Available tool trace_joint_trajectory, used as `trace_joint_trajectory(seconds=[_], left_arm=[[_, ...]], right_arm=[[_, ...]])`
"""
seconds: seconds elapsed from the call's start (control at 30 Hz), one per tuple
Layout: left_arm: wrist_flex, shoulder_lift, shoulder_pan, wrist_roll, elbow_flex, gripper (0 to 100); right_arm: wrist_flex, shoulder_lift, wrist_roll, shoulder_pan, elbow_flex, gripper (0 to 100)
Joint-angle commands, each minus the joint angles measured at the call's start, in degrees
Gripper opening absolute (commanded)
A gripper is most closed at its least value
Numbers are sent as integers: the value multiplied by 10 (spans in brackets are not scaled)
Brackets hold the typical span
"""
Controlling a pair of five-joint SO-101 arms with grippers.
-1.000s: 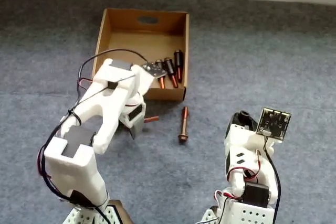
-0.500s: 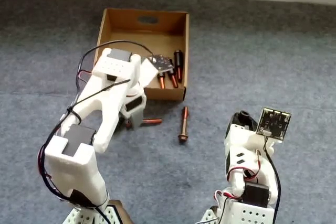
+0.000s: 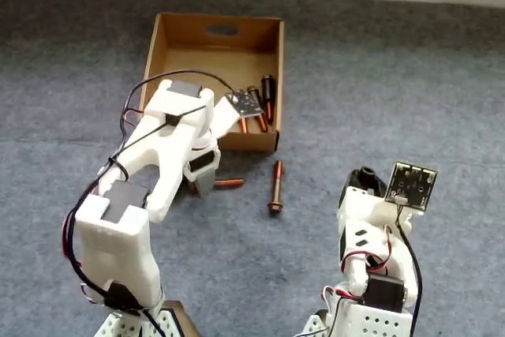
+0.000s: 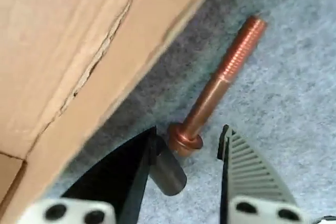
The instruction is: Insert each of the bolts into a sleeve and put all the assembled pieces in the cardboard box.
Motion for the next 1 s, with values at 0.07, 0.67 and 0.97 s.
trace_joint_trajectory(seconds=[0.07, 0.67, 0.97], left_arm=[[-3, -22, 21, -8, 5, 45], [-19, -52, 131, -37, 104, 20], [-11, -375, 132, 122, 195, 82]], right_arm=[[0, -7, 8, 3, -5, 6], [0, -7, 8, 3, -5, 6], [0, -7, 8, 3, -6, 6]])
